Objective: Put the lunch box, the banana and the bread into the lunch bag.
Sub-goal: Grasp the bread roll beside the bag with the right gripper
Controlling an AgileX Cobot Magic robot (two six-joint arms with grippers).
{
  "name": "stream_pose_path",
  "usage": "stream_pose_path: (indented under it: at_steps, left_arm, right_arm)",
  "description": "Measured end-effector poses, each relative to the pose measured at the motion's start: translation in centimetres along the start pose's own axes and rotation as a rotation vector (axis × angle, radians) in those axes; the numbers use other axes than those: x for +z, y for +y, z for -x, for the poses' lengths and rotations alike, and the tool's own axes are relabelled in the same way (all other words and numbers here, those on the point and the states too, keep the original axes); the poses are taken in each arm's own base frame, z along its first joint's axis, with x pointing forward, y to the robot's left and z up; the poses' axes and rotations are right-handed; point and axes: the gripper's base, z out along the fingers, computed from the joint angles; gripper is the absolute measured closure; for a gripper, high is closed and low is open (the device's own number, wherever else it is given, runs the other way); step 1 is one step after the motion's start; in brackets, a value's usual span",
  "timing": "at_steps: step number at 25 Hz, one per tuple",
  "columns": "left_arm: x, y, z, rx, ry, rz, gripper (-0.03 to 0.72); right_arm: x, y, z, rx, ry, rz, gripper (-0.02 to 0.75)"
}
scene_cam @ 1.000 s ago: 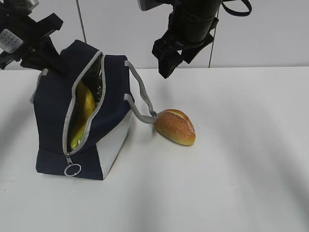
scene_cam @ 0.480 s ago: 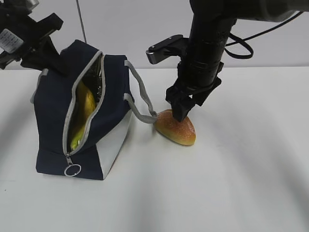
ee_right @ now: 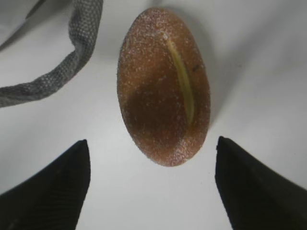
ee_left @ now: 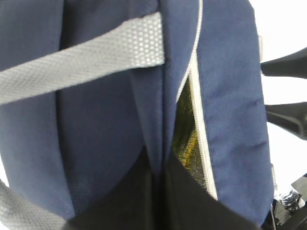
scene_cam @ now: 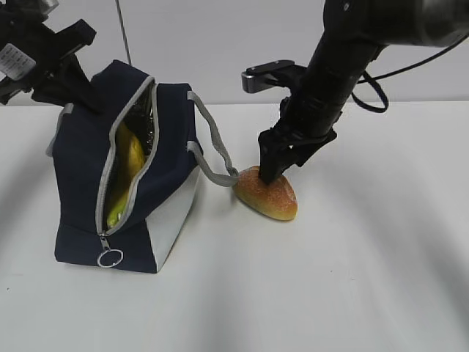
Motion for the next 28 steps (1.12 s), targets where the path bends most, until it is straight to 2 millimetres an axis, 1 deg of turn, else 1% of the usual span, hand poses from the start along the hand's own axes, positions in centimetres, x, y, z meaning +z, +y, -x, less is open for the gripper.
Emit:
stream_pose_path:
  at_steps: [2,5,9,12,15,20,22,25,28]
  left_arm:
    - [0.0,0.0,0.0,0.000,-0.001,0.000,0.691]
    - [0.0,0.0,0.0,0.000,-0.002,0.001,0.691]
    - [0.0,0.0,0.0,0.000,-0.002,0.001,0.691]
    - [0.0,0.0,0.0,0.000,-0.003,0.001,0.691]
    - [0.0,0.0,0.0,0.000,-0.003,0.001,0.691]
    - [0.0,0.0,0.0,0.000,-0.003,0.001,0.691]
    - [0.0,0.0,0.0,0.000,-0.003,0.001,0.691]
    - [0.0,0.0,0.0,0.000,-0.003,0.001,0.691]
    - [0.0,0.0,0.0,0.000,-0.003,0.001,0.691]
  right_arm:
    - [1.5,-0.3,0.0,-0.005,0.013,0.008,0.136]
    - [2.9,-0.8,0.1,-0.012,0.007,0.000,0.135]
    - [4.6,-1.0,0.5,-0.020,-0.006,0.039,0.134]
    - [5.5,-0.8,0.5,-0.023,-0.003,0.070,0.136]
    - [5.5,-0.8,0.6,-0.026,-0.003,0.073,0.171]
    - [5.5,-0.8,0.6,-0.027,-0.003,0.076,0.286]
    - [5.5,-0.8,0.5,-0.027,0.000,0.078,0.318]
    - [5.4,-0.8,0.5,-0.030,0.010,0.080,0.331]
    - [4.2,-0.8,0.4,-0.056,0.035,0.056,0.335]
